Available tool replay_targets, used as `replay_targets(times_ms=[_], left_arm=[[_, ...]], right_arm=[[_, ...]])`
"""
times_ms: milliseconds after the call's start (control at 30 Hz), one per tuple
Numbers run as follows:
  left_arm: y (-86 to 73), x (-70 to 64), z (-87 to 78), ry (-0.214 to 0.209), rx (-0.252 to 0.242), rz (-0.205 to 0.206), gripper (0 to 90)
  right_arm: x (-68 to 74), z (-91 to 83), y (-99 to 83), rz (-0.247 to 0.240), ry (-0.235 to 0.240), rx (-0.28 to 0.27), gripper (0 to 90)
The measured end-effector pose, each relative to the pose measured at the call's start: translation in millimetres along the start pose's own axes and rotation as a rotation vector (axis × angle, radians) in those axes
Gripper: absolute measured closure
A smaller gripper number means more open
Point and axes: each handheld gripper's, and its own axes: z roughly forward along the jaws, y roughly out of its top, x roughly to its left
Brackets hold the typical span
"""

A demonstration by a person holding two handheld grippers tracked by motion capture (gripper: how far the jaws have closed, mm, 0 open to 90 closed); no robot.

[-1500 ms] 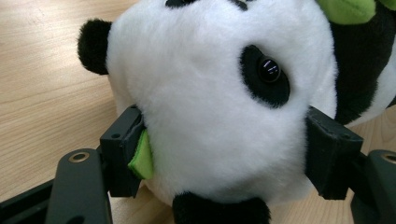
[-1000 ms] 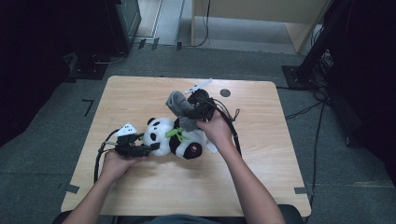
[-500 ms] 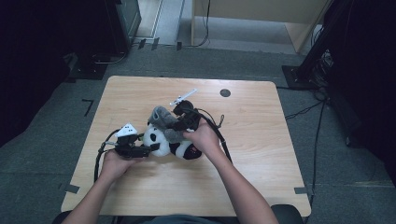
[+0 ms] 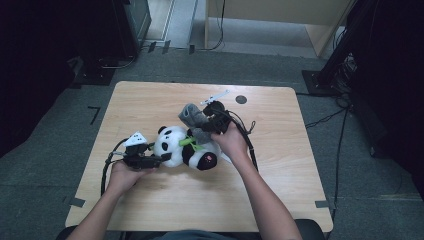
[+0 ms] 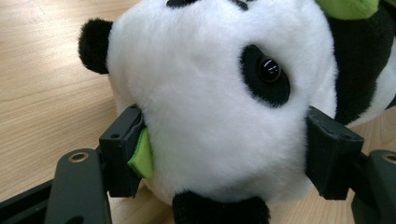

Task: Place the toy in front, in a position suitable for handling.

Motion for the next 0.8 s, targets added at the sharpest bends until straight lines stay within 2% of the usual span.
replay_targets(times_ms=[133,233,367,467,600,667,800], left_arm=[[-0.2,0.3,0.1,0.001,-0.002,-0.004,26.1],[-0.9,0.6,0.1,0.001,-0.003,0.005,26.1],[-0.7,0.5,0.3,0.003,-0.007,0.002,26.0],[-1.0,0.3,0.0,0.001,-0.01,0.006,25.8],[-0.9,0.7,-0.2,-0.002,-0.011,0.001,25.5],[-0.7,1.0,-0.4,0.0,-0.011,0.005,25.6],[0.5,-0.3,-0.8,0.01,-0.009,-0.005,25.7]], right_arm=[[-5.3,-8.6,4.7,-0.003,-0.072,0.025,75.9],[-2.3,-16.9,11.9,-0.014,-0.087,-0.002,76.1],[18.6,-22.3,25.6,-0.038,-0.02,-0.059,76.0],[38.4,-14.6,35.2,-0.073,0.032,-0.071,76.0],[61.6,3.7,43.9,-0.077,0.115,-0.064,75.9],[72.5,14.3,46.0,-0.078,0.141,-0.056,75.9],[91.7,36.5,46.0,-0.062,0.201,0.001,75.9]])
